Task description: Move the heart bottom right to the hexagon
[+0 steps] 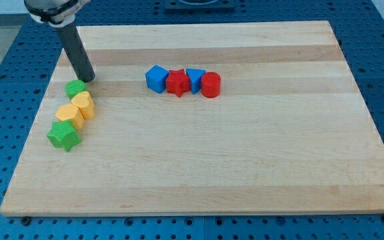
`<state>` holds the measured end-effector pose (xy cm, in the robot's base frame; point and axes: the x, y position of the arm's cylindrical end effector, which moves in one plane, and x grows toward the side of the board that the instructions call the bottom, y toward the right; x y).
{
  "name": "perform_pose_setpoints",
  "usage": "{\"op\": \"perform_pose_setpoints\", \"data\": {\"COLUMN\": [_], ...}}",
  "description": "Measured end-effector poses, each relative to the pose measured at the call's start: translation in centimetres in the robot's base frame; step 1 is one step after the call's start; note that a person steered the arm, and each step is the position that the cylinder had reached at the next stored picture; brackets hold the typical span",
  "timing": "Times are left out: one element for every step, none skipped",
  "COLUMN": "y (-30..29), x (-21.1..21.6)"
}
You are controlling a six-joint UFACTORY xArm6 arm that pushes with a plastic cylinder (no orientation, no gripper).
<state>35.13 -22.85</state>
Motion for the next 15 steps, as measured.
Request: {"op": "perform_pose_setpoints", "data": {"y": [-3.1, -5.4, -5.1, -1.8, -0.1, -0.2, -3.1, -5.6, -5.8, -4.0, 0.0, 3.4, 3.8, 3.8, 3.8], "x": [0.4, 4.7, 8.1, 8.5, 7.7, 7.5, 7.5, 6.8, 4.1, 1.8, 1.8, 2.0, 3.6, 3.7, 1.4]}}
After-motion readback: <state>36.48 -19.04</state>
